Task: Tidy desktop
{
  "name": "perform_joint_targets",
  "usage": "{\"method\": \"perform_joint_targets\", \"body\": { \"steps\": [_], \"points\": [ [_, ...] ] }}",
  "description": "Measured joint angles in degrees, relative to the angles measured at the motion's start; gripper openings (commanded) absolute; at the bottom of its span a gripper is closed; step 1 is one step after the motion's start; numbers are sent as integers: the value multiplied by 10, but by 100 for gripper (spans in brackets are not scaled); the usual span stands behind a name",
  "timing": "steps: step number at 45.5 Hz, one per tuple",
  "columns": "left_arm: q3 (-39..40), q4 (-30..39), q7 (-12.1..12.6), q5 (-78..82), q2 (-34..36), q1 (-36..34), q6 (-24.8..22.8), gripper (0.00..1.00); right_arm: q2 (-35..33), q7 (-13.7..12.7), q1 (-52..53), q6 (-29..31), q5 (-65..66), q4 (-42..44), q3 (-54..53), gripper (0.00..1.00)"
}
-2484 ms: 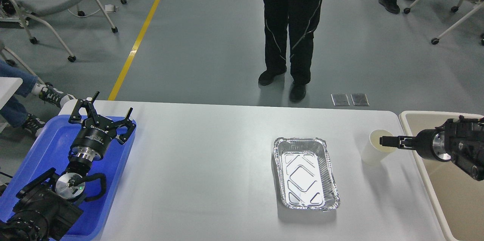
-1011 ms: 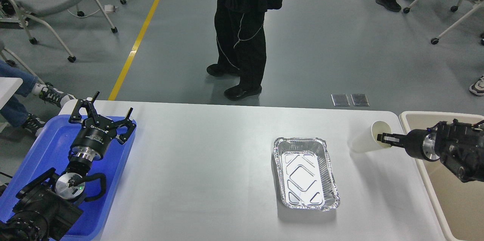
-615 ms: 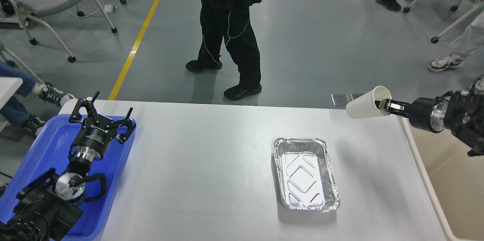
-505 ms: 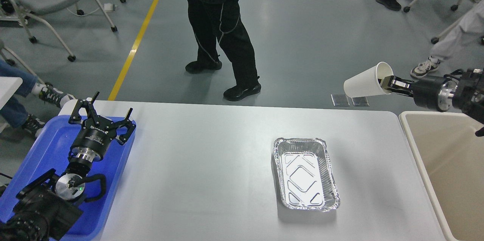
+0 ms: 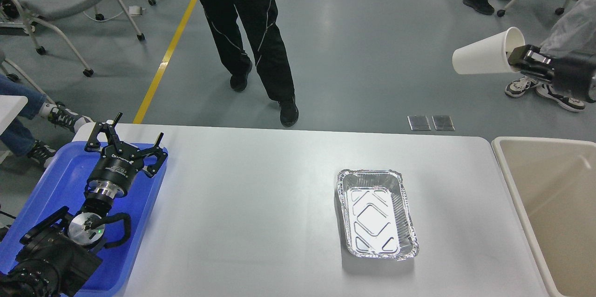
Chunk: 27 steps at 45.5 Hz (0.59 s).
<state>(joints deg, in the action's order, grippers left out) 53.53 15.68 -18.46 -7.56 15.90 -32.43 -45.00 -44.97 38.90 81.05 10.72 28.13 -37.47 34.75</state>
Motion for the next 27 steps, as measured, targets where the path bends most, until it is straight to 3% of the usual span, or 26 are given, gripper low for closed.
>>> {"method": "perform_joint_targets", "body": {
  "steps": [19, 27],
  "points": [
    [0, 0, 0, 0, 0, 0, 0, 100, -13, -6, -154, 7, -122, 181, 0, 0],
    [0, 0, 0, 0, 0, 0, 0, 100, -5, -40, -215, 9, -163, 262, -7, 0]
  ]
}}
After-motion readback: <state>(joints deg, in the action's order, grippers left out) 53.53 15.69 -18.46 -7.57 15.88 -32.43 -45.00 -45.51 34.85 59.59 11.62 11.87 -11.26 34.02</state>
